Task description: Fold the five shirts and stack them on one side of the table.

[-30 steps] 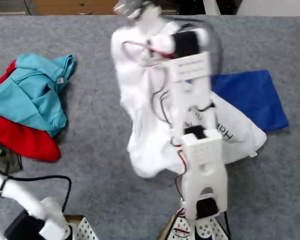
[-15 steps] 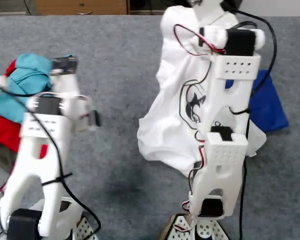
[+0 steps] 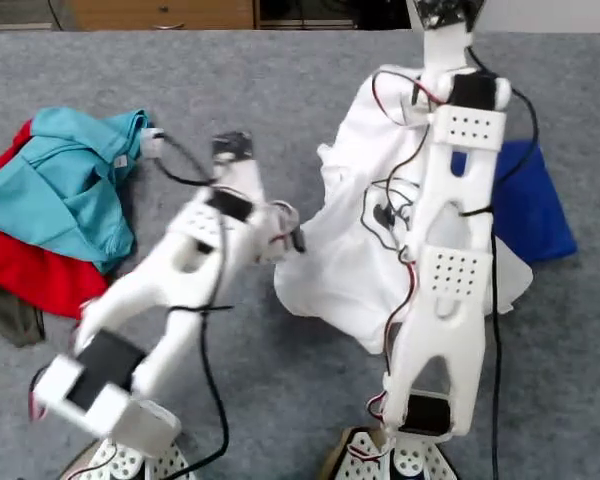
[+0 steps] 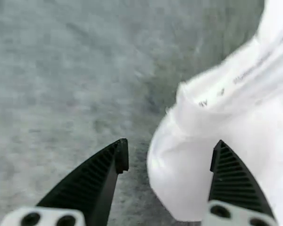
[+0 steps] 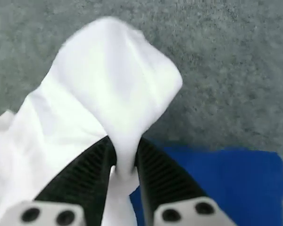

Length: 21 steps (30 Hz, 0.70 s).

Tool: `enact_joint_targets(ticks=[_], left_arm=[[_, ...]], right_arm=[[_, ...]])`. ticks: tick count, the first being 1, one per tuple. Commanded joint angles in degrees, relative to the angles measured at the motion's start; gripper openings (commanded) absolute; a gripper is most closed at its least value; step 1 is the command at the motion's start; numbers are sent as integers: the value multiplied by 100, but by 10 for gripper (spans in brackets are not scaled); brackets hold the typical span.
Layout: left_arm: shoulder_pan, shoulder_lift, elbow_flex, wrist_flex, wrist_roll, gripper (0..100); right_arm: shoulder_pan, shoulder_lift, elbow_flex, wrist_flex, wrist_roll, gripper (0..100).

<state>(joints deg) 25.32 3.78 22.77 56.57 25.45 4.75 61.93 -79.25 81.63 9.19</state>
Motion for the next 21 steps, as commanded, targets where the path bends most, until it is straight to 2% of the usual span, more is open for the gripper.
enact_joint_targets(ticks=[1, 6, 9, 12, 19, 21], left_arm=[[264, 576, -484, -62, 185, 288], [255, 919, -598, -53, 440, 275], [255, 910, -659, -97, 440, 174], [44, 910, -844, -62, 466, 26], [-1108, 910, -1196, -18, 475, 19], [-1477, 840, -1530, 299, 448, 19]], right_arm=[[127, 268, -277, -519, -211, 5], [242, 673, -585, -607, -554, 5], [251, 919, -919, -554, -607, 5], [233, 1130, -1297, -466, -589, 5], [207, 1297, -1640, -316, -580, 5], [198, 1218, -1631, -308, -554, 5]])
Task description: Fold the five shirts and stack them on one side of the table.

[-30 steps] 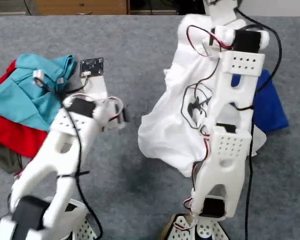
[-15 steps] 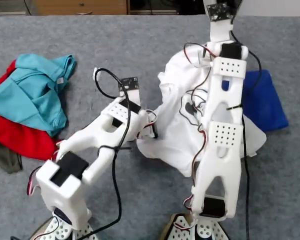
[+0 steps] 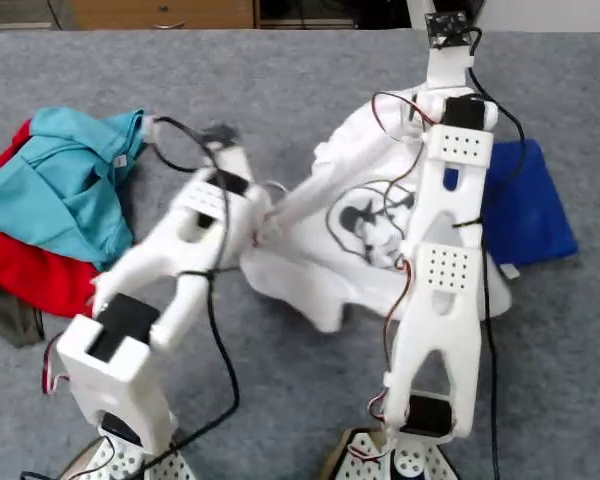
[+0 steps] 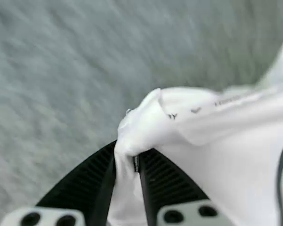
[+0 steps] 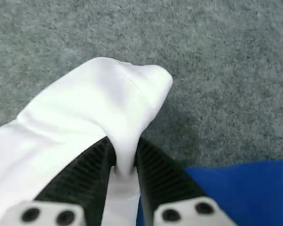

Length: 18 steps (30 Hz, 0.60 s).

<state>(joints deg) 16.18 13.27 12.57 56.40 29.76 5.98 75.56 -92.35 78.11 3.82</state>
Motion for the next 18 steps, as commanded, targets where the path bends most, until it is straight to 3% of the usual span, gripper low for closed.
enact_joint_targets(ticks=[1, 5, 13, 18], left_arm=[[-738, -189, -738, 554, 9, 19], [-1389, -629, -1864, 1363, -18, 19], [-1960, -1376, -4193, 2541, -1002, 19], [-2084, -1587, -5187, 3349, -1398, 19]], right_arm=[[75, -189, -321, 79, 70, 5], [-57, -558, -321, 492, 545, 5], [-734, -2158, -277, 2462, 1793, 5], [-602, -3319, 743, 2435, 1934, 5]])
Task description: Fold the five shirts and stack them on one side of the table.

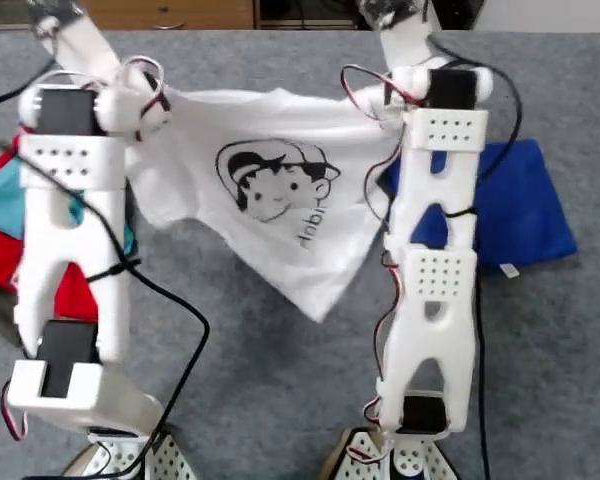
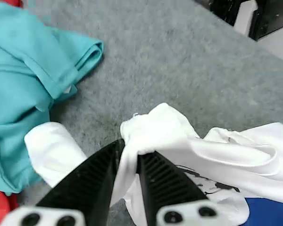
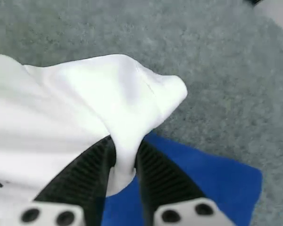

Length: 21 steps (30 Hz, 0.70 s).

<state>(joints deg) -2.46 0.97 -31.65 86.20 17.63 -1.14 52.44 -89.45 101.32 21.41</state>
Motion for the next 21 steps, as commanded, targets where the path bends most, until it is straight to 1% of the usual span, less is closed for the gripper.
enact_joint_targets(ticks=[1, 5, 10, 13, 17, 21], left_arm=[[-229, -382, -941, 510, -202, 19], [-237, -435, -1644, 958, -211, 20], [-132, -435, -2382, 1468, -193, 19], [-62, -593, -2418, 1468, -185, 19], [-26, -1112, -2136, 1468, -185, 19], [-26, -1666, -1864, 1468, -185, 19]], right_arm=[[127, -1279, 831, 114, 229, 5], [242, -2730, 2589, 114, 466, 5], [180, -4848, 5059, 97, 782, 5], [57, -6018, 6220, 97, 932, 5], [-92, -7275, 7407, 97, 949, 5], [-462, -8277, 8426, 105, 941, 6]])
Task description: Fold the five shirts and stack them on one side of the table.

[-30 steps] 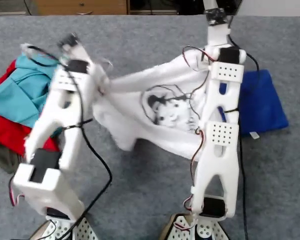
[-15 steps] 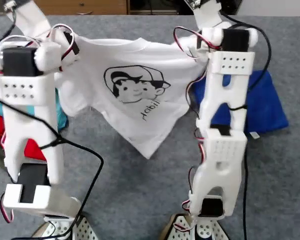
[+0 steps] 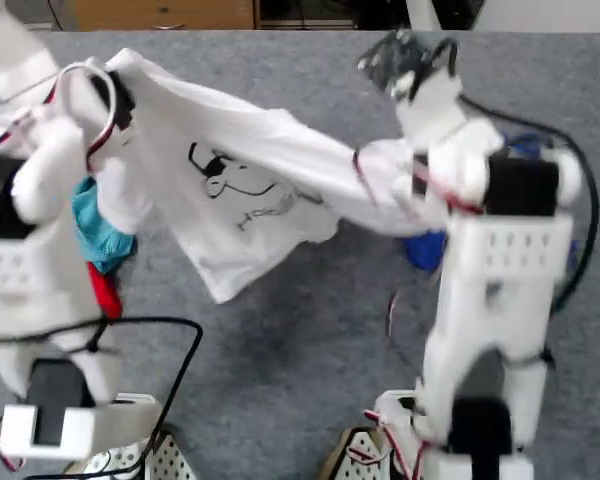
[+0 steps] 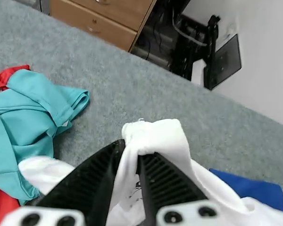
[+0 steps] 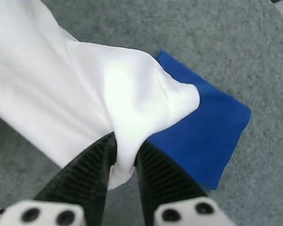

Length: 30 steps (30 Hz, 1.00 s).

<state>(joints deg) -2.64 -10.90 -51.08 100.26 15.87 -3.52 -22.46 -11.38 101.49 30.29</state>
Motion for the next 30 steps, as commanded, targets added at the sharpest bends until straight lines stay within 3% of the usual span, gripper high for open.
enact_joint_targets(ticks=[1, 6, 13, 17, 23, 27, 30], left_arm=[[-9, -637, 158, 62, -9, 19], [-9, -1385, 246, 53, 0, 19], [-18, -2607, 229, 44, 0, 19], [-18, -2484, 255, 0, 9, 19], [62, -1587, 1037, -870, 88, 19], [835, -919, 1890, -1758, 325, 20], [1407, -365, 2576, -2611, 325, 20]], right_arm=[[-365, -1051, 892, 88, 26, 6], [-1305, -2440, 2009, 88, -123, 5], [-2510, -3732, 2185, 97, -229, 9], [-2563, -3477, 2554, 53, -211, 37], [-2536, -3371, 3196, -62, -185, 215], [-2519, -3670, 3574, -70, 352, 307], [-2097, -3969, 3767, -123, 510, 322]])
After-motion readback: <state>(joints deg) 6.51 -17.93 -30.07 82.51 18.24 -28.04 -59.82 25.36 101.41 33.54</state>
